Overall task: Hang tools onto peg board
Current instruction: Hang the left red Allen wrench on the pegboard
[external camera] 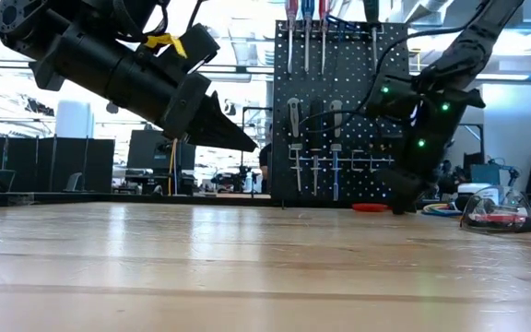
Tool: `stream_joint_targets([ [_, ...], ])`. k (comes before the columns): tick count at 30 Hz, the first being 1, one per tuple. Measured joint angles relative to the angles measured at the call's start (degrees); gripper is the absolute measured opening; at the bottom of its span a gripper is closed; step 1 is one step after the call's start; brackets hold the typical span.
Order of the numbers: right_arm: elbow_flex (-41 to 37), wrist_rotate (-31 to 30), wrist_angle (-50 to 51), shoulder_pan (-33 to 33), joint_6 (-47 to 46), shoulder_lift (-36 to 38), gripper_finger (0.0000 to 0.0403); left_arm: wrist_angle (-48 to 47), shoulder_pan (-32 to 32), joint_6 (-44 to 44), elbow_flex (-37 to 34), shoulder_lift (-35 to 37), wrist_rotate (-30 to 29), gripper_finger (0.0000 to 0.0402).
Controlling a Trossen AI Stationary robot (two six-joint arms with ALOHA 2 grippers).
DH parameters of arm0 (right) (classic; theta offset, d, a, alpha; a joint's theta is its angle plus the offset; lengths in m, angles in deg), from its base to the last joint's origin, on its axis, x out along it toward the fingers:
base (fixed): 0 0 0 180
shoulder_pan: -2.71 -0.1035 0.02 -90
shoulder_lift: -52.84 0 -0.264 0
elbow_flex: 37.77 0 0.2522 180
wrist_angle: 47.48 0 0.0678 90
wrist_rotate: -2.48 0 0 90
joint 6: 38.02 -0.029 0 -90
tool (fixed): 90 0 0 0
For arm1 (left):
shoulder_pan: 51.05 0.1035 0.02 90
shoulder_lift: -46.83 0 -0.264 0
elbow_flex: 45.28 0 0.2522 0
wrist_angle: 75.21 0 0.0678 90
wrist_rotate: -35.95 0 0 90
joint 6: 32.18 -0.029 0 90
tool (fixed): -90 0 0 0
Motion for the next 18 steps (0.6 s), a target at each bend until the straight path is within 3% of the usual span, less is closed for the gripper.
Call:
stream_joint_targets([
  [4, 0.03, -0.34, -0.26, -2.88, -2.63, -0.99, 0.0012, -0.03, 0.0, 0.01, 0.0, 0.0, -0.02, 0.0131],
  [18, 2.87, 6.74, -1.46, -23.25, -19.27, 0.29, 0.0004, 0.1, 0.0, 0.01, 0.01, 0.0, -0.02, 0.0131],
])
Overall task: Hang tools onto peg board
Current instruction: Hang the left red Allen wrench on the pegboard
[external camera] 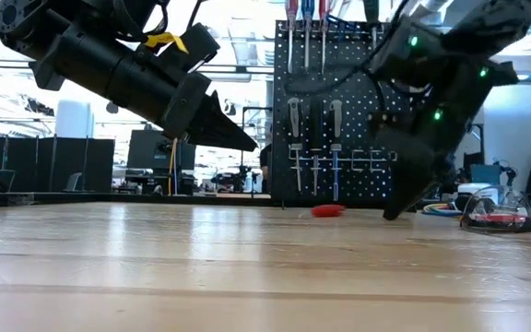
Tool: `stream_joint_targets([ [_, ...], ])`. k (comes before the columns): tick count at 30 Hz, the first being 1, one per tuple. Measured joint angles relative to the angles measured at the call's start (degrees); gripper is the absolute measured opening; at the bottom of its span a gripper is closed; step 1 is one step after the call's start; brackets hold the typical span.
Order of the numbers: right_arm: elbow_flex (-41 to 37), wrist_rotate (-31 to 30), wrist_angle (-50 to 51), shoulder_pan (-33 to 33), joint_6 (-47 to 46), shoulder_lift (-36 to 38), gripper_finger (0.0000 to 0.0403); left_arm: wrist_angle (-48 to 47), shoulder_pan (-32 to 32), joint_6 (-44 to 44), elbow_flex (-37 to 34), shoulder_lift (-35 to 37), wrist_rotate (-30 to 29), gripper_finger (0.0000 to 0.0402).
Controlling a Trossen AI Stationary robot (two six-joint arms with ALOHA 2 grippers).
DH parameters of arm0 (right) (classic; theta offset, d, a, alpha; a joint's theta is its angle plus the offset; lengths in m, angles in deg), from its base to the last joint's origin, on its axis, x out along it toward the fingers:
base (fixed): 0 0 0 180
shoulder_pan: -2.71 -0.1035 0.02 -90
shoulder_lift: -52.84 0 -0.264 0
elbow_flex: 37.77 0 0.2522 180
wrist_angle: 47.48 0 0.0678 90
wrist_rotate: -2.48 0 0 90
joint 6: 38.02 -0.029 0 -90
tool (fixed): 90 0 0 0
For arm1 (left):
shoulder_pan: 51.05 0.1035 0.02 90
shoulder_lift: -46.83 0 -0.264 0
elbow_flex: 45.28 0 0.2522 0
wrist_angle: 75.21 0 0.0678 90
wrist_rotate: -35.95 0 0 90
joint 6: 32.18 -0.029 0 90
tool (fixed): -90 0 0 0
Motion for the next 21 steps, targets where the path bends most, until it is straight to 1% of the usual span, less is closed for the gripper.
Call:
stream_joint_targets([
  [3, 1.29, 3.64, -2.39, -2.71, -2.84, -0.15, 0.0004, 0.0, 0.0, 0.07, 0.0, 0.0, 0.02, 0.0131],
  [6, 1.63, 4.24, -4.25, -4.96, -4.66, -0.16, 0.0004, 0.0, 0.03, 0.71, -0.01, -0.02, 0.7, 0.0131],
  [10, 1.71, 1.47, -9.02, -7.0, -6.77, -0.78, 0.0003, 3.06, 1.77, 1.14, 0.01, -2.41, 7.42, 0.0132],
  [12, 1.75, 0.53, -11.34, -7.58, -7.93, -1.64, 0.0002, 4.63, 2.87, 2.01, 0.33, -4.69, 10.37, 0.0138],
  [13, 1.75, 0.26, -12.9, -7.85, -8.41, -2.4, 0.0001, 4.91, 3.25, 2.53, 0.96, -5.93, 10.94, 0.0144],
  [15, 1.81, -0.03, -16.05, -8.14, -8.77, -4.28, 0.0001, 3.26, 3.87, 2.65, 2.71, -7.59, 11.23, 0.0157],
  [19, 1.88, -0.45, -21.51, -8.15, -8.55, -8.53, 0.0001, -3.7, 4.72, 1.91, 6.94, -7.69, 9.99, 0.0184],
  [21, 1.91, -0.76, -23.81, -8.18, -8.54, -10.12, 0.0001, -7.81, 5.28, 3.14, 8.28, -7.74, 9.51, 0.0194],
])
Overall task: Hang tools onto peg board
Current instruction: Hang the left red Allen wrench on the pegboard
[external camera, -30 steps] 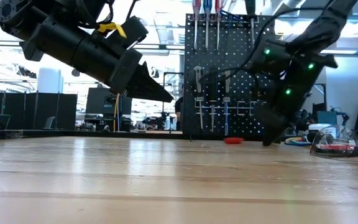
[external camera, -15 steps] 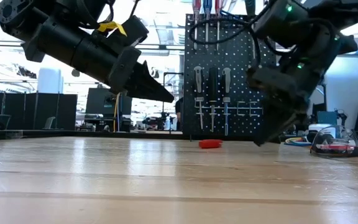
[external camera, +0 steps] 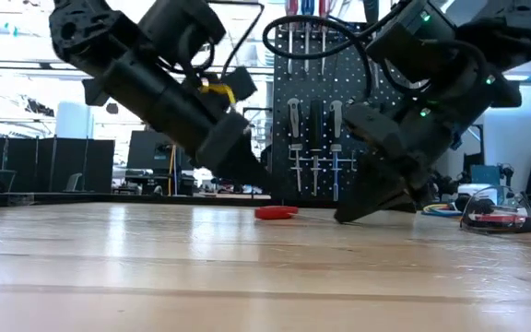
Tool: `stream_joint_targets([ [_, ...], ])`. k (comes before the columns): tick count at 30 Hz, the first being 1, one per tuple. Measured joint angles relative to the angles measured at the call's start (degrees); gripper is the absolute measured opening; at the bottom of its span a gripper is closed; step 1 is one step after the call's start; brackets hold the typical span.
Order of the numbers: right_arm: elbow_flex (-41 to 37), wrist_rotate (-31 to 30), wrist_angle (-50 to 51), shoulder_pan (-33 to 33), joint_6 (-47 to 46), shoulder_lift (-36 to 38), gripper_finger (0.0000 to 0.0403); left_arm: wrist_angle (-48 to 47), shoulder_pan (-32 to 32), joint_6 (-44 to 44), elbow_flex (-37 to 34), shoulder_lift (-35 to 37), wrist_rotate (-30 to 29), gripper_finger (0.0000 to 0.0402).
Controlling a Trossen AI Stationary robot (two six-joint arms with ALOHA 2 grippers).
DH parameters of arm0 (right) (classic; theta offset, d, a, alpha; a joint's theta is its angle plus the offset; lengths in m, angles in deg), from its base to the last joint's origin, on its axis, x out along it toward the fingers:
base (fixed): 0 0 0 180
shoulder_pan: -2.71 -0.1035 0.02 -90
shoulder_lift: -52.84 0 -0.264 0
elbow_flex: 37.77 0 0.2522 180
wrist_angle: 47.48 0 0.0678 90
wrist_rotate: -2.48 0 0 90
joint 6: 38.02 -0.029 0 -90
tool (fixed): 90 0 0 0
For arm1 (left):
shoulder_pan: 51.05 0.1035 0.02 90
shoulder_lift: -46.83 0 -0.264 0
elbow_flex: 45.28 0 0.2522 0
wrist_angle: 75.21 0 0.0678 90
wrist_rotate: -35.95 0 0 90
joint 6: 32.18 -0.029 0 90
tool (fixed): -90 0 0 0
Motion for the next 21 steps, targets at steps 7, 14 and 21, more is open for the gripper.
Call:
stream_joint_targets([
  [7, 0.08, -0.58, -4.38, -0.53, 1.21, -1.62, 0.0, -8.95, 3.53, 6.23, 0.64, -0.05, -0.49, 0.02],
  [14, 1.73, -1.7, -4.27, -1.87, 3.48, -1.81, 0.0, -9.02, 6.43, 6.02, 0.63, -0.02, 7.51, 0.02],
  [21, 3.35, -4.27, -4.6, -2.57, 5.66, -1.81, 0.0, -9.48, 7.36, 3.65, 0.63, -0.02, 12.44, 0.0194],
])
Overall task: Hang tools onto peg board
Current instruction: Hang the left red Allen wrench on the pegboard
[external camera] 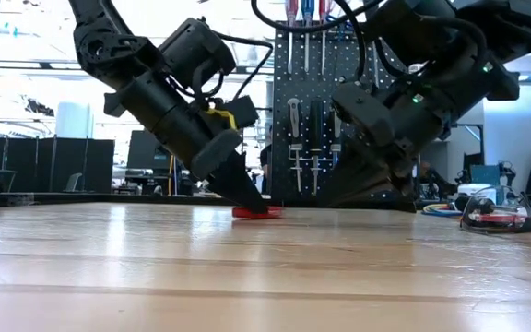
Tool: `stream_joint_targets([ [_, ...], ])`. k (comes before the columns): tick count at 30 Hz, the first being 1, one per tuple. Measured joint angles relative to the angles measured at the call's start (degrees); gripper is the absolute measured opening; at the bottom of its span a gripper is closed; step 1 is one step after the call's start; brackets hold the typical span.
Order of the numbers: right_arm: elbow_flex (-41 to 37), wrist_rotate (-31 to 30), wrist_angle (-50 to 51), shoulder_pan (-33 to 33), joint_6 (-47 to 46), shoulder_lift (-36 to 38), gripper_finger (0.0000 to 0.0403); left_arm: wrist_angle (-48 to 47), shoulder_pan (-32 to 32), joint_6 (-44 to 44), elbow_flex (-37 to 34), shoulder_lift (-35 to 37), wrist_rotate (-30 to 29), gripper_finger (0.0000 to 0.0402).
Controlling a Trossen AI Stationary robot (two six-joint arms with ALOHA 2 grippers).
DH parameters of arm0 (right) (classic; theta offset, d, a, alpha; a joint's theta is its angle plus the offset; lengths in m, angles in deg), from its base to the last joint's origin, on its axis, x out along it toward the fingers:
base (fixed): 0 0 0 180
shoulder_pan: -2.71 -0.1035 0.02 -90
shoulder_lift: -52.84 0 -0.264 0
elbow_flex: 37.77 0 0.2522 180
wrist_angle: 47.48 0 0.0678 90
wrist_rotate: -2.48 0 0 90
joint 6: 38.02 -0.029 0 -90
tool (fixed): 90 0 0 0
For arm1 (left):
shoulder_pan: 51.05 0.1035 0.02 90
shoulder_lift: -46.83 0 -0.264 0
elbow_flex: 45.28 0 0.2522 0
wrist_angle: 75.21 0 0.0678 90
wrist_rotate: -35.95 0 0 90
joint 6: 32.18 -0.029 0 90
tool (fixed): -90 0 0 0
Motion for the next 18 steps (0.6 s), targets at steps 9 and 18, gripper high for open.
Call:
stream_joint_targets([
  [9, 0.05, -1.47, -0.47, -0.01, 0.17, 0.05, 0.0, 2.32, 0.21, -1.36, 1.26, -4.09, 0.62, 0.0122],
  [18, 0.05, -1.52, 1.41, 0.12, 14.69, 1.56, 0.0035, 0.17, -1.73, -10.02, 1.74, -3.18, -5.0, 0.0089],
])
